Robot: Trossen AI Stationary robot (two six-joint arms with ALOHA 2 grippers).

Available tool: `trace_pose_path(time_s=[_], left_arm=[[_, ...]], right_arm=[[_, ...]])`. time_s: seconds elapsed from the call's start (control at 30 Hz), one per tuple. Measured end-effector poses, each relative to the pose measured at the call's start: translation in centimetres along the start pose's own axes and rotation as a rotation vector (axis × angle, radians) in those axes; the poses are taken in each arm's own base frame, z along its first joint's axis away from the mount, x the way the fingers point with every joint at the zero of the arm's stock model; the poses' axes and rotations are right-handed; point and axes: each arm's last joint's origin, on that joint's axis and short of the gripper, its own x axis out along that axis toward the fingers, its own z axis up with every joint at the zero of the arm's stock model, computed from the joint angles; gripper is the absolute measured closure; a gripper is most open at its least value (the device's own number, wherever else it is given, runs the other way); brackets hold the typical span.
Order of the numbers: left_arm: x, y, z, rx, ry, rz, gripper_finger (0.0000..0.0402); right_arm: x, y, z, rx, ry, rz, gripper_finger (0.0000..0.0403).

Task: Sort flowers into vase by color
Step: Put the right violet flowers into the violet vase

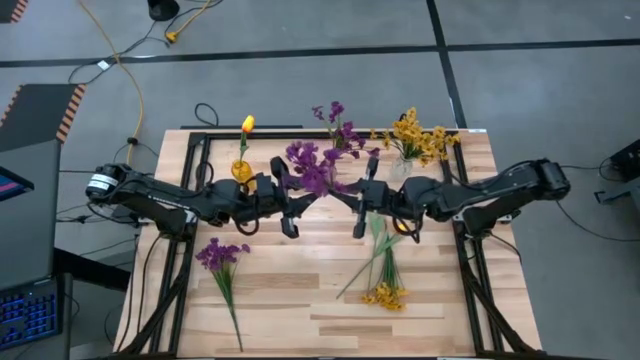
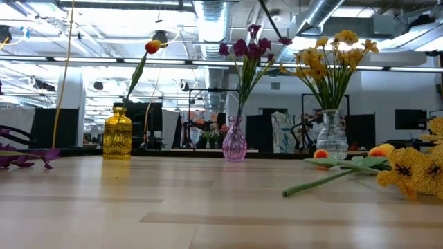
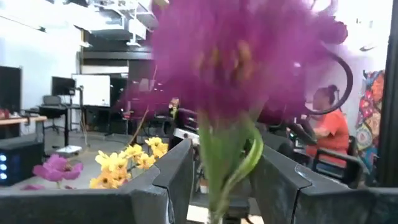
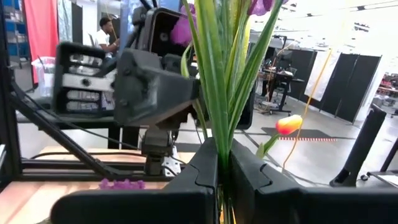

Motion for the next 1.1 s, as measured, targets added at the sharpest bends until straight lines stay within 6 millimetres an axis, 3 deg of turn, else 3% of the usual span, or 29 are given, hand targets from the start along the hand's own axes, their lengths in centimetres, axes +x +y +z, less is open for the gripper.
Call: trace_pose_path(time_s=[0.17, 0.6, 0.87, 1.1], left_arm=[[0.0, 0.0, -0.3, 0.013, 0.032, -0.004, 0.0255], [0.0, 0.2, -0.6, 0.034, 0.064, 0.061, 0.0169], [0.0, 0.2, -0.8, 0.046, 0.078, 0.067, 0.0172], [0.0, 0.3, -0.8, 0.038, 0.078, 0.092, 0.0207]], right_arm=[[0.6, 0.0, -0.5, 0.002, -0.003, -0.01, 0.0358], [2.0, 0.1, -2.0, -0.001, 0.008, -0.031, 0.0358], [2.8, 0.5, -2.9, -0.001, 0.008, -0.035, 0.0358], [3.1, 0.4, -3.1, 0.004, -0.005, -0.042, 0.0358]])
